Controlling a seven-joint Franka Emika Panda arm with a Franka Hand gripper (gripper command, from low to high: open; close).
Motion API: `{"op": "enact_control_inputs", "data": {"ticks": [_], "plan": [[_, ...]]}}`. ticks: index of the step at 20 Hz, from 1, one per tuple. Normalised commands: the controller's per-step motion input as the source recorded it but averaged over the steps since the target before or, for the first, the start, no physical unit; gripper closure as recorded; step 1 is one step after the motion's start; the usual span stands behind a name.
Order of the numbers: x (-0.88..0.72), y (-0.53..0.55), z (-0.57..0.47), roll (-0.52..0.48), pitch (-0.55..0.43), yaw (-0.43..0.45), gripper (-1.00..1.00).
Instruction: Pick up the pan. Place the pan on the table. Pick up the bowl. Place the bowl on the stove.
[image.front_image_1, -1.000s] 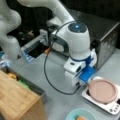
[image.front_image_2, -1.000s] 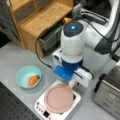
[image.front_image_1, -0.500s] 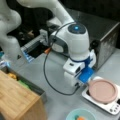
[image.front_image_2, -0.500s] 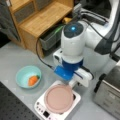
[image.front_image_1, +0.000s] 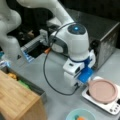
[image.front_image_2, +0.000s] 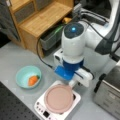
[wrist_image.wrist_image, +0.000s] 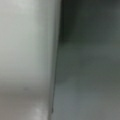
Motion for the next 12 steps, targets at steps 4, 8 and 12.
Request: {"op": "enact_control_inputs", "data": {"ticks": [4,8,12], "plan": [[-0.11,0.0,-0.07,-0.054,-0.107,0.036,-1.0],[-0.11,0.01,-0.04,-0.048,-0.091,0.034,-1.0],[-0.09,0.03,-0.02,-0.041,-0.076,0.024,-1.0]]}}
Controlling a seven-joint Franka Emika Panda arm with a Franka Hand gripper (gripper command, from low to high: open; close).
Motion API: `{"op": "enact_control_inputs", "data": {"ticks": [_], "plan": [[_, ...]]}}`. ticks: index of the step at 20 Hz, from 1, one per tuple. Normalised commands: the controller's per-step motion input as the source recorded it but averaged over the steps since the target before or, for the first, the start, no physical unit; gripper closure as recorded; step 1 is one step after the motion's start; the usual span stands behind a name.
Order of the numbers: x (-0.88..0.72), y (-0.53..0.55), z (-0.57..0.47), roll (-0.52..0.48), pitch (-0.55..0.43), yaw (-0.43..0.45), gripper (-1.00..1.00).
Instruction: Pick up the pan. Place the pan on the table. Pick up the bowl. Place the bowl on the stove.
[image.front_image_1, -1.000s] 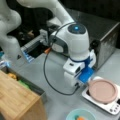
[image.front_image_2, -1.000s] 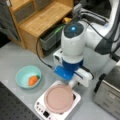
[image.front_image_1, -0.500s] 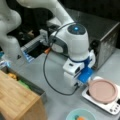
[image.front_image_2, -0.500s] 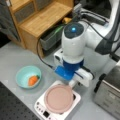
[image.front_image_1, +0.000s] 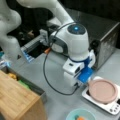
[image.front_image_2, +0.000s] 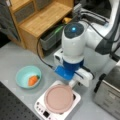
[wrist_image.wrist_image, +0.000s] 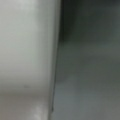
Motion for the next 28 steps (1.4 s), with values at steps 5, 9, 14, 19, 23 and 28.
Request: {"op": "enact_control_inputs", "data": {"ticks": [5,9,14,19,23,28], "plan": [[-0.08,0.04,-0.02,-0.04,-0.06,0.018,-1.0],[-0.06,0.04,-0.04,-0.05,-0.047,0.016,-1.0],[-0.06,0.04,-0.03,-0.045,-0.044,0.014,1.0],[-0.06,0.05,-0.04,-0.052,-0.042,0.012,1.0],[-0.05,0.05,-0.05,-0.056,-0.047,0.005,1.0],[-0.04,0.06,-0.05,-0.061,-0.047,-0.002,1.0]]}}
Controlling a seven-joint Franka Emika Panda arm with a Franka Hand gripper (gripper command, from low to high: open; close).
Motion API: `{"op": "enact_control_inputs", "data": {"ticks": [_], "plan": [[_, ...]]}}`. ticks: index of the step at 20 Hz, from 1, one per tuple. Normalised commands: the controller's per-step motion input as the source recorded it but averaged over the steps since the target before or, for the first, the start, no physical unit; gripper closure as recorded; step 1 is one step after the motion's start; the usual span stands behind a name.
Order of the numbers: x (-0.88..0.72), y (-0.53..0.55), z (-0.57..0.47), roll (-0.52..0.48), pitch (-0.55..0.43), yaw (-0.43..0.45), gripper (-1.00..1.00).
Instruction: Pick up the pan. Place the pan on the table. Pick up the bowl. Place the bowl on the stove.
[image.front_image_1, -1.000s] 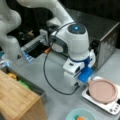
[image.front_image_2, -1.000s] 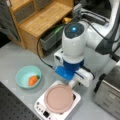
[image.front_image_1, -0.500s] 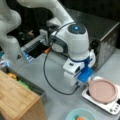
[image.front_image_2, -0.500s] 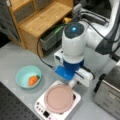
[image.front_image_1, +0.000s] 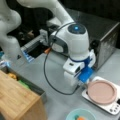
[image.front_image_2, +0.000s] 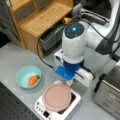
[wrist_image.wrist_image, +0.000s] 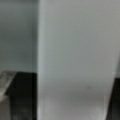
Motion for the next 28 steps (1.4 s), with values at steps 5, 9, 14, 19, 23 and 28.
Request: {"op": "enact_control_inputs", "data": {"ticks": [5,9,14,19,23,28], "plan": [[-0.02,0.07,-0.03,-0.071,-0.046,-0.01,1.0],[-0.01,0.06,-0.01,-0.074,-0.05,-0.014,1.0],[-0.02,0.04,0.06,-0.05,-0.052,-0.006,1.0],[-0.04,-0.01,0.17,-0.024,-0.03,0.012,1.0],[-0.07,-0.06,0.17,-0.009,-0.004,0.035,1.0],[-0.08,-0.11,0.17,0.002,0.035,0.053,1.0]]}}
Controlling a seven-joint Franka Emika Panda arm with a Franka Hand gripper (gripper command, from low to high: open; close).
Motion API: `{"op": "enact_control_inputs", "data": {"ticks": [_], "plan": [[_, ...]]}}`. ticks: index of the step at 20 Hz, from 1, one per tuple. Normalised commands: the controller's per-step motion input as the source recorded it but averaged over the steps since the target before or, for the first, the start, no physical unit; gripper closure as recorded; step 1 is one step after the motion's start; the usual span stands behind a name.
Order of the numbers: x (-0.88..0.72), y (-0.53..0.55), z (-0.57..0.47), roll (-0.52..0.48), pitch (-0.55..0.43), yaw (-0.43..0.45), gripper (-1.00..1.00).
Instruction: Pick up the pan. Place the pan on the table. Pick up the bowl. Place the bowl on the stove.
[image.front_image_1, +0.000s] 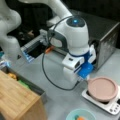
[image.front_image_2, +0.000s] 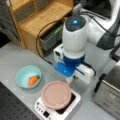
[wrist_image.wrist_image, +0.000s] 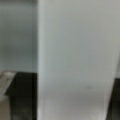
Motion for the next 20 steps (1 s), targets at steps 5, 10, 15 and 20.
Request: {"op": "enact_control_inputs", "data": {"ticks": [5,10,15,20], "plan": [[-0.12,-0.17,0.11,0.005,0.018,0.095,1.0],[-0.26,-0.23,0.09,0.038,-0.004,0.12,1.0],[-0.39,-0.19,0.04,0.055,-0.04,0.075,1.0],[-0.53,-0.17,-0.05,0.07,-0.101,0.051,1.0]]}}
